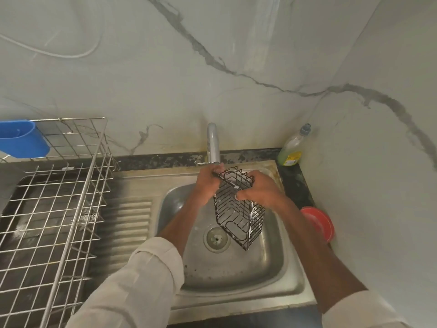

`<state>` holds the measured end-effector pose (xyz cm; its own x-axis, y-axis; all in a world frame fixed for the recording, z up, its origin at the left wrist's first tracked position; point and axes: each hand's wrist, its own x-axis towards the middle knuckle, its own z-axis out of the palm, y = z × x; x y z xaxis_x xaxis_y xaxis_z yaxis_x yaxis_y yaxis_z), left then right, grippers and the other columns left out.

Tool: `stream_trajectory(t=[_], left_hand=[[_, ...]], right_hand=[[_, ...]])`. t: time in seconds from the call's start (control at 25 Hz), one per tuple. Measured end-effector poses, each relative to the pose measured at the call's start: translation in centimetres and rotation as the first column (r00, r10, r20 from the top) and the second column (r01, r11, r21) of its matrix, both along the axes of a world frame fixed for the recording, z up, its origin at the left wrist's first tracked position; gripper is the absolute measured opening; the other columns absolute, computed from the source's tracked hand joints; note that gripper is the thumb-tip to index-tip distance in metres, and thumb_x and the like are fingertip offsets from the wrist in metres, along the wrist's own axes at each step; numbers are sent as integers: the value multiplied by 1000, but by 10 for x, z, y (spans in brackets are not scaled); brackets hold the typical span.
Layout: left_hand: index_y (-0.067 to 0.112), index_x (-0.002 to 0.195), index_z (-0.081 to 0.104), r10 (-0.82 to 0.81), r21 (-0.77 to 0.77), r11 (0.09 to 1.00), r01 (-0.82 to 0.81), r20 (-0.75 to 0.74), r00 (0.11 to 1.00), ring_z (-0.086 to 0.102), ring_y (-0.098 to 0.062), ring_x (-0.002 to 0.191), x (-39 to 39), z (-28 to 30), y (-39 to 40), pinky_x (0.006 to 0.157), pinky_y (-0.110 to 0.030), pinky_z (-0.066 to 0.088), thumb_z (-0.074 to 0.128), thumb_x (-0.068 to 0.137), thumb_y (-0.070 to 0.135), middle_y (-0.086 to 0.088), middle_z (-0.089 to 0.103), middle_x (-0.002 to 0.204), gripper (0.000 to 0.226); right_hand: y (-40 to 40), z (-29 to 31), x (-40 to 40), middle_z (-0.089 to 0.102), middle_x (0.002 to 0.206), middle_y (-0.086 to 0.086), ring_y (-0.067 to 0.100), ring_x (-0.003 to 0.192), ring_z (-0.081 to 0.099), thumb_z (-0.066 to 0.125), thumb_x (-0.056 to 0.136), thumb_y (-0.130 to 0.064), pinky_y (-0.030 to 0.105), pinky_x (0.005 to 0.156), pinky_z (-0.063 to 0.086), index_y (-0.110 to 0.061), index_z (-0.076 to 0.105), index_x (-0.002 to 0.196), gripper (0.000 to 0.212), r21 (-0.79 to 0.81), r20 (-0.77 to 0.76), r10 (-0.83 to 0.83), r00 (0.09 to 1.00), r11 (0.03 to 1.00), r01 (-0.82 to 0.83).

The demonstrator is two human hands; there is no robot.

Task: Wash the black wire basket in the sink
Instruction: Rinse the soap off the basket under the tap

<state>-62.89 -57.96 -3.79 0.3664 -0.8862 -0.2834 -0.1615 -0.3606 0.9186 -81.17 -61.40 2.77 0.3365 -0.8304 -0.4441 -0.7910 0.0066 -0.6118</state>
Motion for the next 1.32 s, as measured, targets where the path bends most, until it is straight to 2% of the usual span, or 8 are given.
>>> stream_trajectory(t=[0.08, 0.2, 0.4, 0.64, 0.8, 1.0, 1.2, 1.32], left_hand=[[22, 93, 73, 64, 20, 998, -63, -18, 998, 67, -6, 84, -4, -2, -2, 80, -25, 54, 61, 102, 0, 6, 72, 92, 27], [18, 97, 80, 249, 68, 968, -243, -111, 962, 76, -19, 93, 1, -14, 2, 88, -36, 61, 60, 99, -5, -3, 80, 98, 31], [11, 107, 82, 265, 71, 964, -255, -255, 930, 75, -25, 107, 24, -18, 6, 95, -40, 60, 61, 99, -3, -7, 80, 109, 27], [10, 89, 74, 126, 137, 987, -90, -286, 950, 69, -25, 77, 20, -11, 8, 73, -34, 54, 55, 103, 11, -5, 76, 81, 23], [10, 84, 80, 198, 232, 963, -134, -280, 939, 76, -31, 78, 19, -8, 39, 77, -34, 54, 44, 112, 43, -15, 80, 82, 56], [-4, 81, 73, 368, -19, 918, -396, -330, 869, 54, -15, 46, 15, -8, 54, 52, -26, 48, 69, 103, 29, -7, 66, 61, 40], [8, 81, 74, 251, 8, 962, -272, -410, 877, 47, -9, 50, 50, -2, 53, 47, -23, 41, 72, 100, 20, 0, 56, 63, 23], [12, 75, 68, 142, 40, 990, -138, -429, 892, 37, -12, 56, 68, -6, 44, 49, -23, 33, 80, 92, 25, 2, 52, 62, 25]], right_hand=[[12, -2, 8, 68, 108, -1, 18, 96, 67, 90, 55, -44, 44, 88, 59, -20, 60, 107, 65, -8, 13, -129, 992, 992, 129], [21, -11, 22, 62, 114, -1, 21, 100, 65, 86, 49, -69, 39, 74, 61, -21, 50, 123, 95, 85, 2, -124, 992, 989, 124], [7, -8, 42, 57, 122, 12, 30, 95, 69, 72, 96, -32, 41, 71, 64, -15, 61, 112, 26, 453, 83, -283, 956, 865, 217], [17, -11, 43, 70, 112, 21, 34, 86, 75, 66, 101, -16, 42, 61, 65, -5, 69, 105, 12, 530, 215, -589, 779, 740, 414], [38, -6, 46, 71, 105, 16, 33, 91, 75, 60, 104, -14, 38, 58, 65, -4, 67, 108, 13, 564, 294, -702, 649, 676, 475], [69, -9, 52, 68, 114, 13, 29, 90, 74, 61, 104, -21, 30, 62, 64, -11, 65, 113, 14, 540, 363, -632, 684, 741, 399], [44, -14, 24, 56, 133, 1, 22, 119, 58, 71, 96, -34, 39, 99, 52, -24, 50, 140, 50, -42, 226, -343, 912, 932, 361], [33, -4, 20, 58, 125, -7, 16, 117, 55, 76, 93, -29, 40, 107, 44, -29, 60, 135, 45, 238, 315, -198, 928, 963, 125]])
